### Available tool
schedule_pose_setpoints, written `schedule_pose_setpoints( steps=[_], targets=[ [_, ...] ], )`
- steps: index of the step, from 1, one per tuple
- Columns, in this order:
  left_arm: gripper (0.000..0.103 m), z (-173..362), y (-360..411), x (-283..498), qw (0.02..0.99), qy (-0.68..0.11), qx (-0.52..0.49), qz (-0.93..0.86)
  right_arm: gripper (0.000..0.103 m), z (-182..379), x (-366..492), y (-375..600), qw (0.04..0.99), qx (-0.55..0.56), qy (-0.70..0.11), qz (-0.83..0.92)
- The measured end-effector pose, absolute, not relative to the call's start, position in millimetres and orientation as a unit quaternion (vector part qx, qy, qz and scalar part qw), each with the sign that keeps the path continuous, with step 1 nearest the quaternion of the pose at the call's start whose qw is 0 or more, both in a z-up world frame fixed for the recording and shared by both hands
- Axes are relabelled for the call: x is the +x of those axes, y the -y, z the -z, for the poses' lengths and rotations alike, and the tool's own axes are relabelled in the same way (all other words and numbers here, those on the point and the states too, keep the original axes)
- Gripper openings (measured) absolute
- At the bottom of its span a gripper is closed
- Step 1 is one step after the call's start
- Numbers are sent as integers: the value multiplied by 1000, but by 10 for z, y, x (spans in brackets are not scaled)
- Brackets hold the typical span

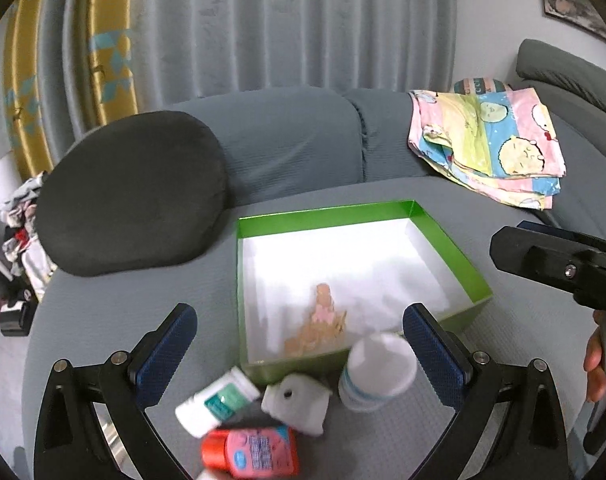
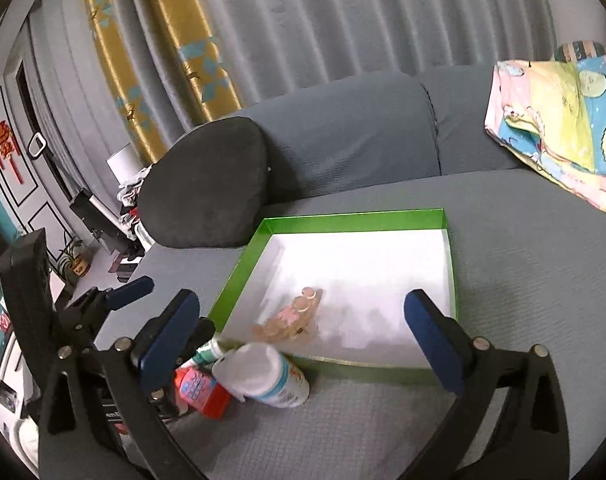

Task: Organize rigid objects
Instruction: 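Grasp the white-and-blue pill tub with the right gripper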

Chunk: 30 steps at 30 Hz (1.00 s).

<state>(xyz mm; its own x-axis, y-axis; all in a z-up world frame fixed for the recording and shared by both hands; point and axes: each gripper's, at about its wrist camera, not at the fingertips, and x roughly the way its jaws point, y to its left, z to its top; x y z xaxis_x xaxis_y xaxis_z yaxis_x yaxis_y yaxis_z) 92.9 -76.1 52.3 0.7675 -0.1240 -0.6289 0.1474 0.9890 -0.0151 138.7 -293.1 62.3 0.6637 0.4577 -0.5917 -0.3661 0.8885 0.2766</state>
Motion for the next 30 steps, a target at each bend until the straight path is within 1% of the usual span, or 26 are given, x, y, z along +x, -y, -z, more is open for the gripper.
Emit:
schedule_pose_setpoints(
  steps=[6,14,30],
  targets=[
    [103,-483,842,646,939,-334,36,73,102,-645,1147,2908,908,60,-340,-239],
    [103,-298,940,436,934,-345,33,81,102,-578,943,2820,899,56,-352,-253],
    [103,83,1035,465,917,-385,17,100,102,-221,969,2709,881,42,-396,-255]
  ],
)
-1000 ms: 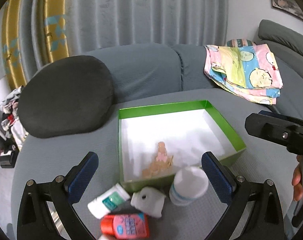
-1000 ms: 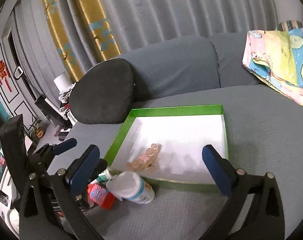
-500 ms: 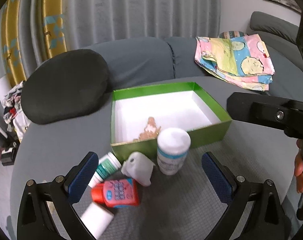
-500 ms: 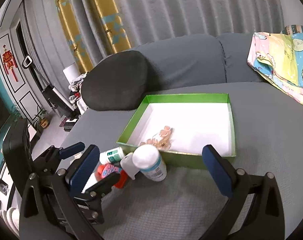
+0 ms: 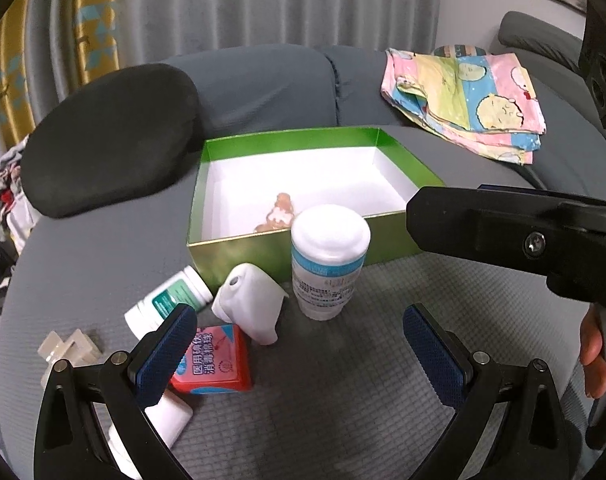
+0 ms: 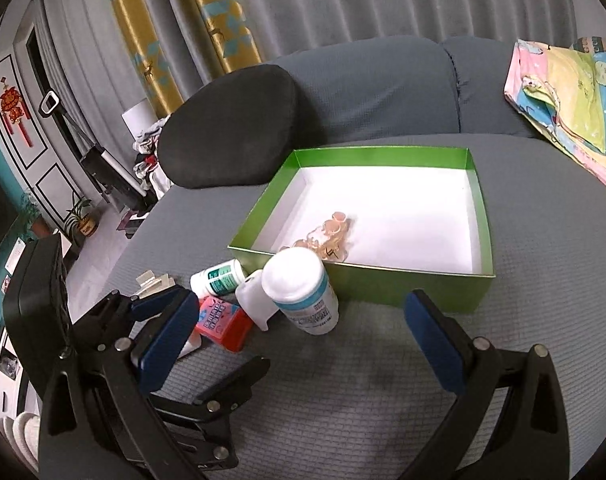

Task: Organize rigid objects
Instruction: 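Grasp the white-and-blue pill tub with the right gripper, then lower the pill tub into the green box and open the right gripper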

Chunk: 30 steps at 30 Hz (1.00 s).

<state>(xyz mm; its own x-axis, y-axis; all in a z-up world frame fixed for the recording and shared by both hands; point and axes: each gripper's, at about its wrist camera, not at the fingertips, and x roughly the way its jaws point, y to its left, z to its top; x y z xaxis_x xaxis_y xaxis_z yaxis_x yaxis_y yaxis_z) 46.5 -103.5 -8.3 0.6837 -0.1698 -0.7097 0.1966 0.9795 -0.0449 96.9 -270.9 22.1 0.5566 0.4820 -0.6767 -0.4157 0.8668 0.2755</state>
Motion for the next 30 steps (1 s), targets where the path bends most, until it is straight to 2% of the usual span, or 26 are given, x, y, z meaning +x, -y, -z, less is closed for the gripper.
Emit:
schedule_pose_setpoints(
  steps=[12,19,24,28,30],
  targets=[
    [103,257,1011,592,908,-391,-31,151,102,3,1123,2668,871,30,-419,-256],
    [102,334,1022,694,900,-382,-66,199,97,140,1214,2657,861,25,-431,-268],
    [88,416,997,796,895,-385,-91,208,88,248,1308,2575,851,19,-439,-289],
    [83,502,960,877,890,-390,-105,211,85,321,1385,2477,843,9,-443,-305],
    [68,533,946,906,888,-390,-112,218,81,342,1437,2431,841,3,-444,-310]
  ],
)
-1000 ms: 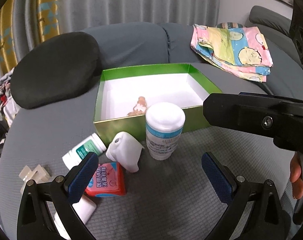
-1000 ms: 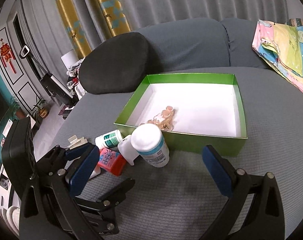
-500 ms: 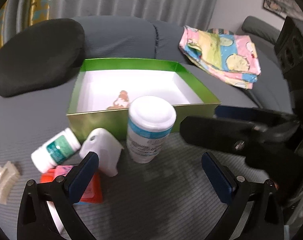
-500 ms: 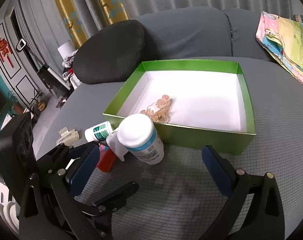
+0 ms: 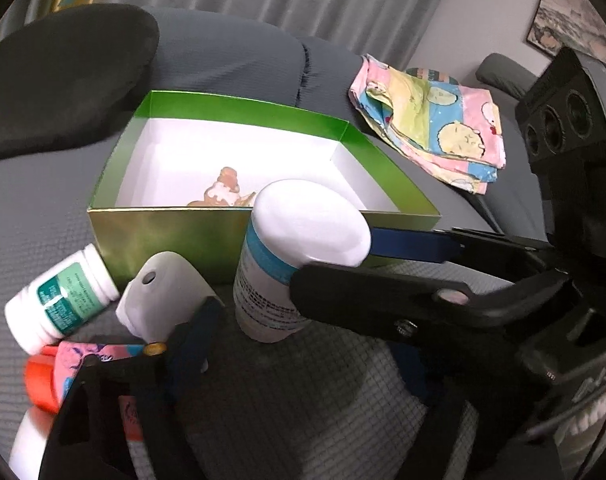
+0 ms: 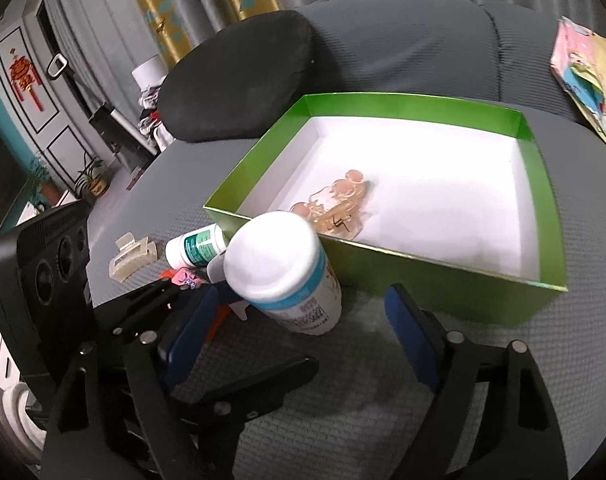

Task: Organize rigid objects
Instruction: 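Lower the pill tub into the green box and open the right gripper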

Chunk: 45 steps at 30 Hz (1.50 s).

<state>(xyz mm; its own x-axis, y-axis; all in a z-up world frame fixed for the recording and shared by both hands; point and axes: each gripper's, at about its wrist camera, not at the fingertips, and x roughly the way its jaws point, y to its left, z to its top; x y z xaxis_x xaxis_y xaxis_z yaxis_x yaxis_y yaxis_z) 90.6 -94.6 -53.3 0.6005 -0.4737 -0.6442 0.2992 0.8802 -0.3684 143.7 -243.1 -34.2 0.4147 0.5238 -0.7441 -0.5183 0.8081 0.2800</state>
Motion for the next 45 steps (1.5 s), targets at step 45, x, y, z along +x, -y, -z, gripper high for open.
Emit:
schedule_pose_setpoints(
  steps=[45],
  targets=[
    [64,155,862,1969,874,-404,-139,232,84,-2,2236,2389,878,34,-408,-249]
  ],
)
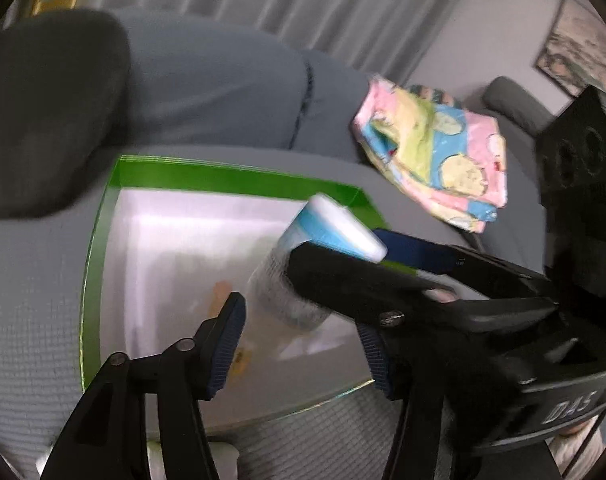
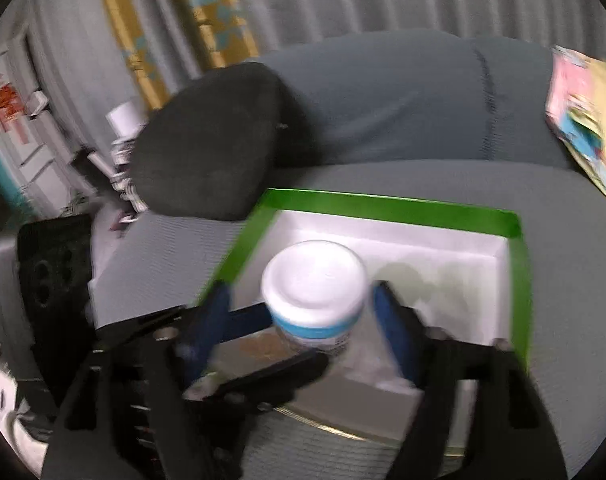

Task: Organize rigid objects
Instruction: 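Lower the pill tub into the green box and open the right gripper, then grasp the large white bottle with the right gripper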

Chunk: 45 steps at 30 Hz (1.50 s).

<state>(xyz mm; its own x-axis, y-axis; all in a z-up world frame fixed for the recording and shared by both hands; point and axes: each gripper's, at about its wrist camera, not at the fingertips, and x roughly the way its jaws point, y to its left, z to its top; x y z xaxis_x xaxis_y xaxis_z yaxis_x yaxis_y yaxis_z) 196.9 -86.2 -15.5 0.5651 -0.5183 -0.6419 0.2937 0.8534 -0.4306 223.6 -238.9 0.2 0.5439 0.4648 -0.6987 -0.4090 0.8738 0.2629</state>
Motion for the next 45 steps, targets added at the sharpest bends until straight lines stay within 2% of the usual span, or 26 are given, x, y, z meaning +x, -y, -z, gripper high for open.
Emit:
schedule_pose_setpoints(
  steps=[1,3,6,11,15,20,22,37,45],
  targets=[
    [69,166,855,1971,873,-408,-137,229,84,16,2250,2414,878,38,-409,-246],
    [92,160,836,1942,880,-406,-124,213,83,16,2247,2481,881,43,-407,-238],
    [100,138,765,1877,887,-405,-115,188,87,-24,2207,2541,886,42,-401,-227],
    [101,101,624,1759,893,-409,-110,156,90,-113,2074,2653,893,38,-396,-208],
    [101,58,514,1587,897,-405,-107,141,97,-193,1913,2691,902,23,-387,-192],
    [101,-16,427,1344,906,-400,-85,112,98,-293,1674,2702,910,8,-375,-176],
    [101,-49,405,1276,908,-398,-83,104,102,-331,1558,2685,914,-4,-370,-163],
    [102,-342,109,534,928,-360,-65,62,102,-604,847,2518,927,-48,-340,-153],
    [102,-283,-165,160,926,-367,-71,51,102,-531,661,2314,911,-33,-361,-194]
  ],
)
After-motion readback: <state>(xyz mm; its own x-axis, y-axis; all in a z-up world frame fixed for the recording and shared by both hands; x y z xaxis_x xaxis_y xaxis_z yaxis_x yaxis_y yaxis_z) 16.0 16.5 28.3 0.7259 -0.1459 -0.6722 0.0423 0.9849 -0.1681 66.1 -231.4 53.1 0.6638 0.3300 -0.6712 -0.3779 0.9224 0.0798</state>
